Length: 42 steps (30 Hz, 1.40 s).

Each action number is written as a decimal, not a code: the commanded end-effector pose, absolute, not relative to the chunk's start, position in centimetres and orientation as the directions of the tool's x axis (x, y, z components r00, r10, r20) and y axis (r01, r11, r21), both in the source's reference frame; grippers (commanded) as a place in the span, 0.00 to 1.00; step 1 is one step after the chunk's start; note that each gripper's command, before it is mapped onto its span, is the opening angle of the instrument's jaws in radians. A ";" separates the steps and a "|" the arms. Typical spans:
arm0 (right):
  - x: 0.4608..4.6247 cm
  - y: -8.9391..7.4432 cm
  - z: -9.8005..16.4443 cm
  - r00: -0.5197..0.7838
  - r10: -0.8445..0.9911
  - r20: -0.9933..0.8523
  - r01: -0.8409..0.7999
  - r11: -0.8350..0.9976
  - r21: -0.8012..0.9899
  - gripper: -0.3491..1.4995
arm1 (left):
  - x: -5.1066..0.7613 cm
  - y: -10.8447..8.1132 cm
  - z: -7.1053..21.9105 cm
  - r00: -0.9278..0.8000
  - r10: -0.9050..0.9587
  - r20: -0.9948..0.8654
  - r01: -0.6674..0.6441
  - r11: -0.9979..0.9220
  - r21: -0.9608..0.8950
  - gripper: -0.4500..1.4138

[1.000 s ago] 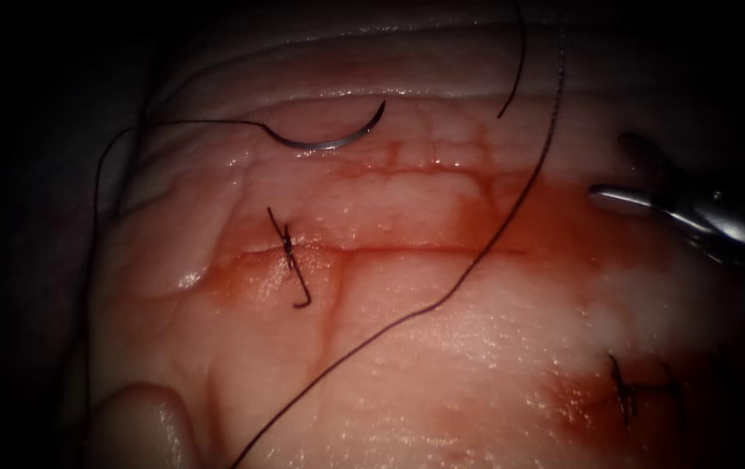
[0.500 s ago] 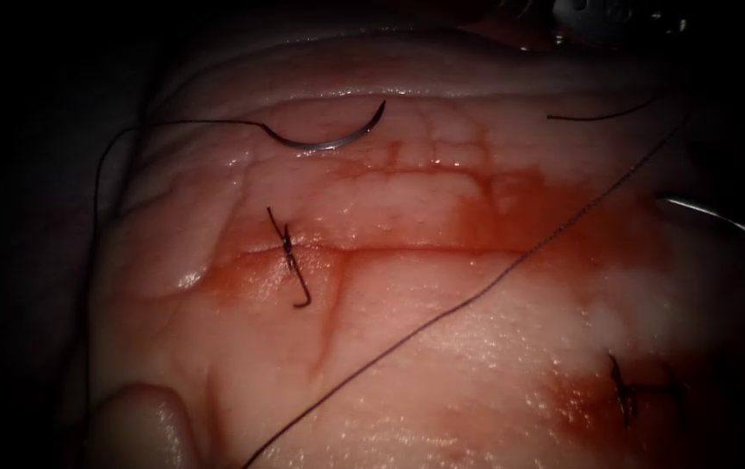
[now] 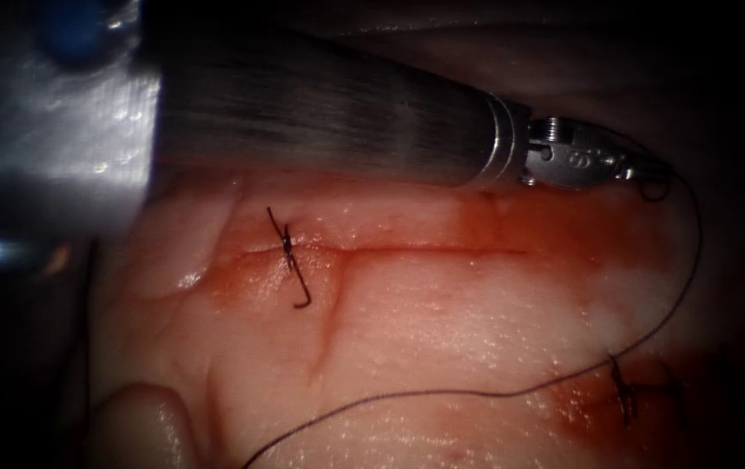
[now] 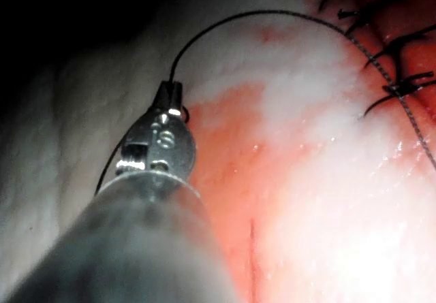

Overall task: Wound Closure
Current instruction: Set down the suture, then grab the remaining suture tail with the left tool.

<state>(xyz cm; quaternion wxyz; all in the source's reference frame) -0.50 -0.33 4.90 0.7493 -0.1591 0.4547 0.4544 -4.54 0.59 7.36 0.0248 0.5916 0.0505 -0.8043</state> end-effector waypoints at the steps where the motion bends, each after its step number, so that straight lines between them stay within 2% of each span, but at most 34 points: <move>1: -0.37 -0.3 4.9 0.168 0.529 -0.832 -0.824 0.538 0.175 0.79 | -4.58 0.6 7.4 -0.304 0.027 -0.952 0.106 -0.992 -0.062 0.00; 3: -0.29 -0.2 4.8 0.170 0.530 -0.831 -0.821 0.542 0.178 0.80 | -4.55 0.4 7.5 -0.311 0.037 -0.950 0.121 -0.990 -0.078 0.00; 4: -0.17 -0.2 4.8 0.163 0.527 -0.834 -0.813 0.551 0.189 0.80 | -4.49 0.4 7.5 -0.314 0.050 -0.948 0.134 -0.986 -0.097 0.56; 5: -0.12 -0.2 4.8 0.160 0.524 -0.836 -0.810 0.554 0.193 0.80 | -4.46 0.4 7.4 -0.310 0.063 -0.949 0.135 -0.985 -0.110 0.67; 7: 0.04 -0.2 4.8 0.152 0.518 -0.842 -0.808 0.556 0.196 0.86 | -4.38 0.4 7.3 -0.300 0.094 -0.949 0.135 -0.981 -0.139 0.78; 8: 0.19 -0.2 4.9 0.146 0.512 -0.846 -0.809 0.555 0.196 0.89 | -4.25 0.5 7.2 -0.293 0.116 -0.949 0.131 -0.978 -0.161 0.88; 9: 0.37 -0.2 5.0 0.137 0.505 -0.852 -0.806 0.557 0.200 0.91 | -4.10 0.6 7.0 -0.284 0.128 -0.950 0.105 -0.981 -0.164 0.94; 12: 0.76 -0.3 5.1 0.141 0.510 -0.848 -0.784 0.581 0.219 0.91 | -3.66 0.7 6.5 -0.297 0.156 -0.942 0.061 -0.981 -0.182 0.97; 15: 0.99 -0.3 5.2 0.140 0.515 -0.846 -0.770 0.593 0.233 0.91 | -3.34 0.6 6.3 -0.323 0.165 -0.932 0.035 -0.982 -0.186 0.95; 16: 1.07 -0.4 5.2 0.140 0.516 -0.845 -0.765 0.598 0.239 0.91 | -3.20 0.5 6.2 -0.340 0.168 -0.925 0.020 -0.982 -0.186 0.90; 17: 1.18 -0.4 5.2 0.139 0.517 -0.845 -0.759 0.604 0.244 0.91 | -2.99 0.4 6.2 -0.357 0.181 -0.916 -0.009 -0.982 -0.190 0.76; 19: 1.38 -0.5 5.3 0.149 0.524 -0.838 -0.740 0.622 0.257 0.89 | -2.62 0.3 6.1 -0.382 0.198 -0.903 -0.031 -0.979 -0.202 0.65; 23: 1.49 -0.5 5.4 0.155 0.526 -0.836 -0.717 0.643 0.271 0.84 | -2.23 0.1 6.1 -0.417 0.251 -0.874 -0.074 -0.967 -0.242 0.59; 24: 1.55 -0.6 5.4 0.152 0.527 -0.836 -0.701 0.654 0.285 0.79 | -1.89 0.0 6.0 -0.424 0.274 -0.863 -0.111 -0.962 -0.251 0.53; 26: 1.58 -0.6 5.5 0.148 0.526 -0.838 -0.699 0.655 0.287 0.78 | -1.69 -0.1 6.1 -0.410 0.279 -0.868 -0.151 -0.960 -0.238 0.46; 32: 1.69 -0.8 5.6 0.162 0.537 -0.828 -0.694 0.658 0.291 0.78 | -1.43 -0.3 6.2 -0.425 0.259 -0.867 -0.150 -0.965 -0.215 0.43; 36: 1.74 -0.8 5.7 0.166 0.537 -0.827 -0.691 0.662 0.291 0.78 | -1.41 -0.5 6.4 -0.417 0.238 -0.877 -0.130 -0.971 -0.202 0.32; 42: 1.75 -0.9 5.7 0.164 0.539 -0.826 -0.690 0.661 0.294 0.78 | -1.48 -0.6 6.6 -0.408 0.221 -0.886 -0.117 -0.975 -0.190 0.22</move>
